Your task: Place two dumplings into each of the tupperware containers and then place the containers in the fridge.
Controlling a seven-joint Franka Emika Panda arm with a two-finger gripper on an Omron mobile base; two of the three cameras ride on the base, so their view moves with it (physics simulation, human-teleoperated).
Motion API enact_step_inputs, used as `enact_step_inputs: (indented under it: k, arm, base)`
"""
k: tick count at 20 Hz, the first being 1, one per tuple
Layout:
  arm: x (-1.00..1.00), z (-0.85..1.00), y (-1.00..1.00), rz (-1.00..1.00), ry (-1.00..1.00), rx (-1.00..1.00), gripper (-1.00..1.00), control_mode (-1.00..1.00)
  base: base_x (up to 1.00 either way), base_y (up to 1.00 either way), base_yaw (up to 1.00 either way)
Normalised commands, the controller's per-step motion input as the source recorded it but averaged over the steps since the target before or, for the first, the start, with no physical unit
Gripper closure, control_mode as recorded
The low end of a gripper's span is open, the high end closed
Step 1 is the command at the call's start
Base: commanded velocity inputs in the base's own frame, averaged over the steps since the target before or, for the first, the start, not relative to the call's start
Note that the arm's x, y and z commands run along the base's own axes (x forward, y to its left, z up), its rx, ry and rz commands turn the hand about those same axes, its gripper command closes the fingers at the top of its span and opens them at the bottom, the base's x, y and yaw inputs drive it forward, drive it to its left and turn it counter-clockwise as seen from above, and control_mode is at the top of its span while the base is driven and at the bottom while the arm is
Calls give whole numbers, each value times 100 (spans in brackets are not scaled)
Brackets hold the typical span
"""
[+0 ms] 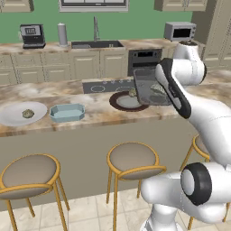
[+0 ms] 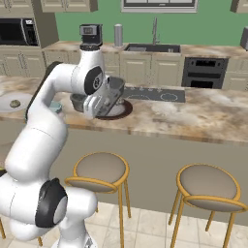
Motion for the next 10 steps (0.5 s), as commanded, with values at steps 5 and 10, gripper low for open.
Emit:
enact_step_inputs:
  k: [5,10]
  arm:
    - [-90,0,9,11,-4,-14,100,-100]
    - [-26,0,-3,0,0,-1,100,-100]
  base:
    - [0,0,0]
    - [0,0,0]
